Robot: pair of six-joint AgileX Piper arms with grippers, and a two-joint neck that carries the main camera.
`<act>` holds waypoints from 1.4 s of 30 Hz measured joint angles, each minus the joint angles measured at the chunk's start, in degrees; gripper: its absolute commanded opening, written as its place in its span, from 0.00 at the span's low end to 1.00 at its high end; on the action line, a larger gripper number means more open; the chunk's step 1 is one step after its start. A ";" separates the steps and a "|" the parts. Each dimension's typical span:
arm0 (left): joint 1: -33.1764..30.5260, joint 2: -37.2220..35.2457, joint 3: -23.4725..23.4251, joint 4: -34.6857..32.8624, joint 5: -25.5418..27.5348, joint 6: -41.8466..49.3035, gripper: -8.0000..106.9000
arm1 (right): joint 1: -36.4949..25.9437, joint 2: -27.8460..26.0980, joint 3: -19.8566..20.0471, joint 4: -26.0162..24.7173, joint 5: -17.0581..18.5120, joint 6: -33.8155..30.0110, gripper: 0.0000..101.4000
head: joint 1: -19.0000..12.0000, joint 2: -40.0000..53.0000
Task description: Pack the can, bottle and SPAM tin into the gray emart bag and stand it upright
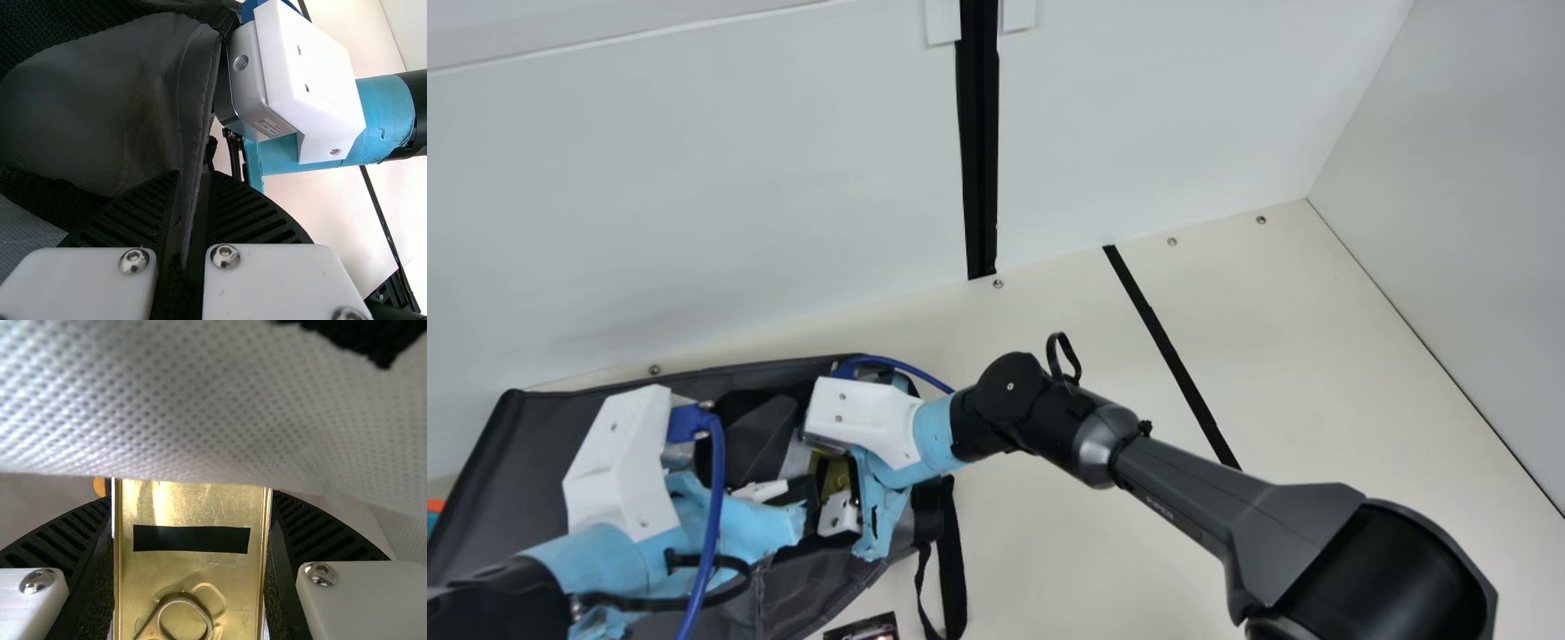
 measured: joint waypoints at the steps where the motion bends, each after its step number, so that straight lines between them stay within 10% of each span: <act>1: 0.00 0.00 0.00 0.00 0.00 0.00 0.00 | -0.02 0.00 0.00 -0.12 0.06 0.06 0.46 | 0.00 0.00; 16: 0.00 0.00 0.00 0.00 0.00 0.00 0.00 | -0.98 -0.24 0.23 -0.96 0.95 0.75 0.94 | 0.00 0.00; 42: 0.00 0.00 0.00 0.00 0.00 0.00 0.00 | -6.08 -6.51 3.63 -1.71 3.50 1.33 0.94 | 0.00 0.00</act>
